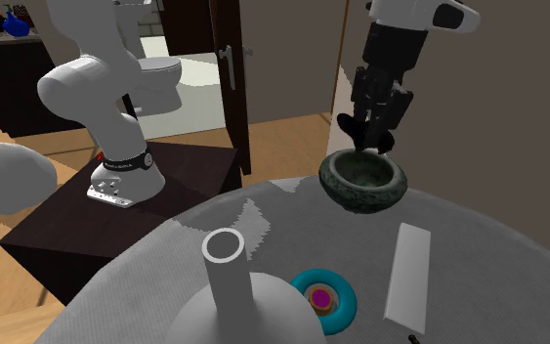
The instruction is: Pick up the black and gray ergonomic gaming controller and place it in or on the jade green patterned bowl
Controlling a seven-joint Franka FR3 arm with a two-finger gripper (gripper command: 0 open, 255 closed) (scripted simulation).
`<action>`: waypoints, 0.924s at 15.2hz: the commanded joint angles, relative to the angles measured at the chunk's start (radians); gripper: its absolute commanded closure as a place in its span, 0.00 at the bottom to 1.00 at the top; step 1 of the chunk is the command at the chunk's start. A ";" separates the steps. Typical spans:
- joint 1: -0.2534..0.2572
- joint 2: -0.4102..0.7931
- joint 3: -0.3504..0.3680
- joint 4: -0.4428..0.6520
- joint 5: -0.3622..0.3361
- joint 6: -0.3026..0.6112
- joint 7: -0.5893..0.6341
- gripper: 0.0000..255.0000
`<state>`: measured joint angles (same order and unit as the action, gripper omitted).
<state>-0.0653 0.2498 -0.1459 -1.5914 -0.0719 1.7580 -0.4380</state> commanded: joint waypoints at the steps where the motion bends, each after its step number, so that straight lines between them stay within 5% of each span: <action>1: 0.015 0.026 0.011 0.023 0.004 0.000 0.027 1.00; 14: 0.014 0.058 0.012 -0.107 0.005 0.162 0.038 1.00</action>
<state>-0.0499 0.3063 -0.1333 -1.6848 -0.0673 1.9039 -0.3989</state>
